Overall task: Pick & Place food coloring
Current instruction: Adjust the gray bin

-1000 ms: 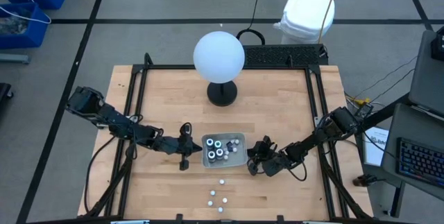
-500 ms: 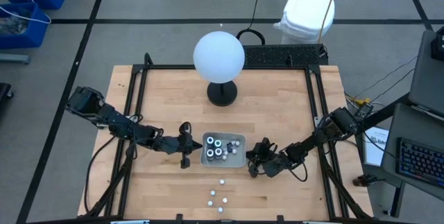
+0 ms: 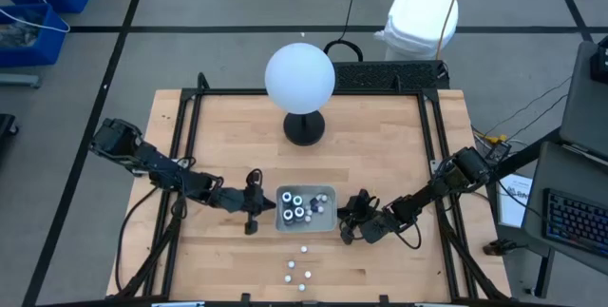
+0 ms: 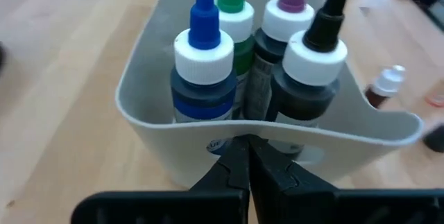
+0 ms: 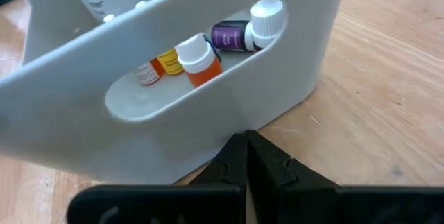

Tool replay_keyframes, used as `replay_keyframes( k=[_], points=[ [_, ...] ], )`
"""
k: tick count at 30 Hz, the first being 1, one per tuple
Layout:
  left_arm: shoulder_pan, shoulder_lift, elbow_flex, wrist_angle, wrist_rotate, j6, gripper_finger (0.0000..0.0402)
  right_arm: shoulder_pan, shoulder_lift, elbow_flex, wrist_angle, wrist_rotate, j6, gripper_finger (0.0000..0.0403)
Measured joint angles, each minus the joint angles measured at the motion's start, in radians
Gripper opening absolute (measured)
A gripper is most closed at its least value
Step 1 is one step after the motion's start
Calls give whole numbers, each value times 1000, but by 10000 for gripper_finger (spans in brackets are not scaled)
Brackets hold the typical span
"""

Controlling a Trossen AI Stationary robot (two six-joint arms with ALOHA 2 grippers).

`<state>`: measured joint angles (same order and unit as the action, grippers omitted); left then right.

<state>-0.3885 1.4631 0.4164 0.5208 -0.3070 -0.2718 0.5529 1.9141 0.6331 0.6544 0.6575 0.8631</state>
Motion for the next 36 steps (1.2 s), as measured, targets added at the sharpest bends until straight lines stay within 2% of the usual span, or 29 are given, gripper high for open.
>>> replay_keyframes(
  k=[5,12,19,24,27,32,36],
  points=[
    [0,0,0,0,-4,-5,23,0,0,0,-1,0,-1,0],
    [0,0,1,-20,-41,-19,25,-1,-5,0,-9,-5,7,0],
    [2,1,5,-141,-31,-26,26,-1,-8,1,-49,-10,27,0],
    [1,1,4,-169,-30,-26,26,-1,-8,1,-62,-11,23,0],
    [1,1,4,-196,22,-40,26,-2,-11,1,-71,-31,18,0],
    [-12,1,3,-211,209,-65,26,-1,-58,1,-216,-61,17,0],
    [-54,1,3,-190,235,-56,26,12,-122,1,-351,-81,19,0]
  ],
)
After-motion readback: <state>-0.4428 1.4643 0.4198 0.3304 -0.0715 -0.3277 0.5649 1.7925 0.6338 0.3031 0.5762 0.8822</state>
